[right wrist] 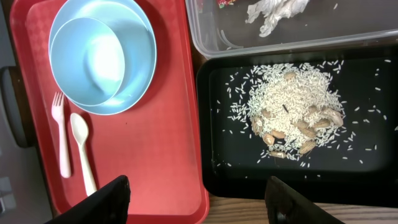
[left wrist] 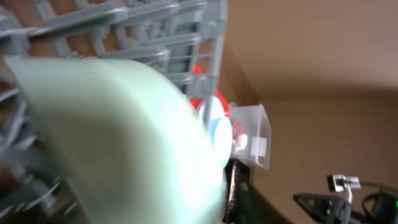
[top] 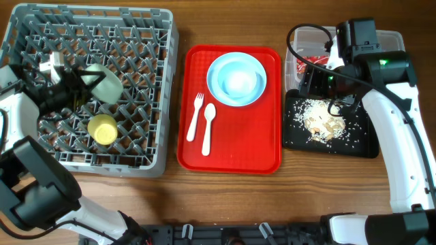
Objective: Sort waste into correct bins and load items into the dishwasher rack
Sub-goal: 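Lower the green mug into the rack and open the left gripper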
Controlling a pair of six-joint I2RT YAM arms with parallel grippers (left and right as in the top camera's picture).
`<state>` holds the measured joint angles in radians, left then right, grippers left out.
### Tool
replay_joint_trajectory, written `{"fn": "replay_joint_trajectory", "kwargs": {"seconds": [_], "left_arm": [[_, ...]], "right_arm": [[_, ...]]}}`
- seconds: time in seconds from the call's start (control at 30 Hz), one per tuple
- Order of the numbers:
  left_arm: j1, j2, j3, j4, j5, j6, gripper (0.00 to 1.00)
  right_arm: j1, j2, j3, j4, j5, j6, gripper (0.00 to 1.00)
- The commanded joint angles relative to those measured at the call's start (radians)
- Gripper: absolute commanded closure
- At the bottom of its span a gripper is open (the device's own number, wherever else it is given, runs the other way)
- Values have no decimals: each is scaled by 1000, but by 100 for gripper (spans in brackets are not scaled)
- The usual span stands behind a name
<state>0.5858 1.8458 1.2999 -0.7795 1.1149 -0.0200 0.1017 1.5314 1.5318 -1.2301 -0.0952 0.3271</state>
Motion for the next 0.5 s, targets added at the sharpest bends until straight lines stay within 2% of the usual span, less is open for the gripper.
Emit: {"fn": "replay_joint_trajectory", "kwargs": {"seconds": [0.0, 0.1, 0.2, 0.23, 0.27, 0.47], "left_arm": [[44, 9, -5, -42, -55, 13, 53], [74, -4, -5, -77, -55, 12, 47], [90, -29, -5, -105, -61, 13, 35], [94, -40, -5, -116, -77, 12, 25], [97, -50, -5, -124, -92, 11, 0], [97, -176, -4, -142, -211, -71, 0]], "right_arm": [[-2, -19, 5, 2, 18, -13, 30], [-2, -19, 5, 2, 18, -13, 30], [-2, -19, 5, 2, 18, -13, 30], [-2, -19, 5, 2, 18, -13, 30], [-2, -19, 5, 2, 18, -13, 30], [-2, -19, 5, 2, 18, -13, 29]]}}
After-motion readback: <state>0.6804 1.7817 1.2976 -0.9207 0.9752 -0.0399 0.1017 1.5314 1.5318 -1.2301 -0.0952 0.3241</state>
